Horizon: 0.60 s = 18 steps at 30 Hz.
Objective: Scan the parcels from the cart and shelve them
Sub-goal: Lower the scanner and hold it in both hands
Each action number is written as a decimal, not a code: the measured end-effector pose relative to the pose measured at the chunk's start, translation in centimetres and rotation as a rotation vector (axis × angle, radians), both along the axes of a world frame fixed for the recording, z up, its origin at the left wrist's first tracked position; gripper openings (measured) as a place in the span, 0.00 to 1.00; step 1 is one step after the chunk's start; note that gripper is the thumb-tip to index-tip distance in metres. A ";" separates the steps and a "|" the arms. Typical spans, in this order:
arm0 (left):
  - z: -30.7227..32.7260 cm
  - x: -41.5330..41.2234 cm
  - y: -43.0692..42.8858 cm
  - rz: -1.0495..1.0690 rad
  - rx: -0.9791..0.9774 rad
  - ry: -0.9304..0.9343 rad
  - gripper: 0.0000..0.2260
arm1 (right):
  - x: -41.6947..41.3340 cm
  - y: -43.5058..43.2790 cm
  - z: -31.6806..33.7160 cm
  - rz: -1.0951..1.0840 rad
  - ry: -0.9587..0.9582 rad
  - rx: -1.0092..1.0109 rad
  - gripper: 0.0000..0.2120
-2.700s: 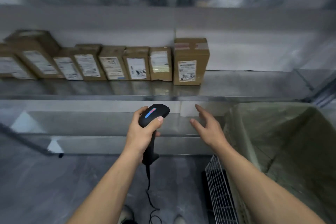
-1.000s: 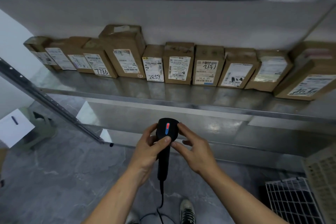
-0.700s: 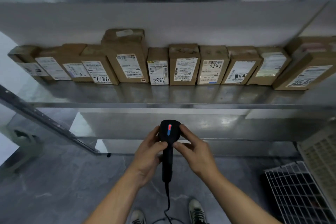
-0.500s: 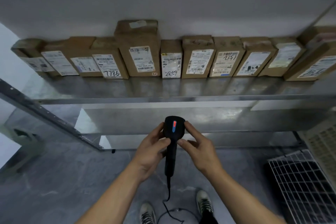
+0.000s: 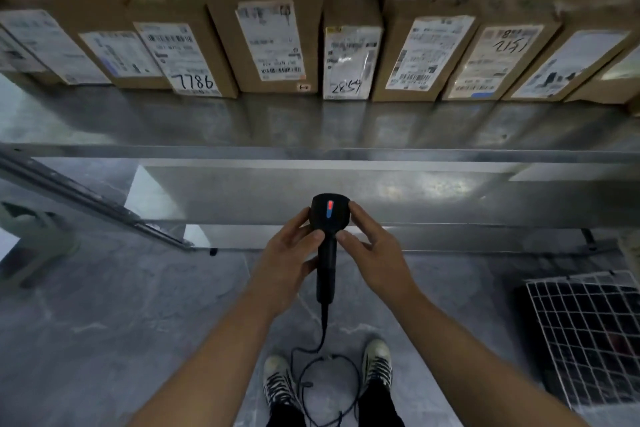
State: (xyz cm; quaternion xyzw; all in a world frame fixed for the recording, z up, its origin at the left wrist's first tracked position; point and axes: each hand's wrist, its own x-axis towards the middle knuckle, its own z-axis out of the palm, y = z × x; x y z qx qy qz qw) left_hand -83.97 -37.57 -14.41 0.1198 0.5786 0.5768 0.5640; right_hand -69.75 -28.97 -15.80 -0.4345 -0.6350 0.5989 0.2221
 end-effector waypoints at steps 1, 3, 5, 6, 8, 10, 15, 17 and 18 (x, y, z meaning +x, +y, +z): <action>-1.2 -0.2 0.6 0.003 0.003 0.004 0.29 | -0.3 0.7 -1.4 0.006 -0.009 0.002 0.27; -4.0 -0.8 1.7 0.015 0.007 0.018 0.28 | -1.0 2.1 -4.4 0.012 -0.023 0.018 0.27; -7.2 -1.4 2.9 0.017 0.009 0.041 0.27 | -1.7 3.3 -7.7 0.016 -0.028 0.046 0.27; -8.9 -1.8 3.5 0.010 0.012 0.063 0.25 | -2.0 3.9 -9.4 0.023 -0.032 0.061 0.26; -12.4 -2.6 4.5 0.002 0.019 0.114 0.20 | -2.6 4.9 -12.8 0.041 -0.036 0.083 0.25; -15.7 -3.5 5.5 -0.009 0.024 0.177 0.20 | -3.4 5.9 -15.9 0.039 -0.033 0.087 0.23; -22.6 -6.1 8.3 -0.013 0.099 0.292 0.19 | -6.5 8.6 -22.1 -0.008 0.003 0.163 0.16; -24.8 -7.1 9.6 0.043 0.127 0.287 0.19 | -7.9 9.9 -24.3 -0.008 0.036 0.190 0.15; -25.8 -7.5 10.2 0.067 0.143 0.279 0.18 | -8.5 10.6 -25.3 -0.004 0.055 0.207 0.16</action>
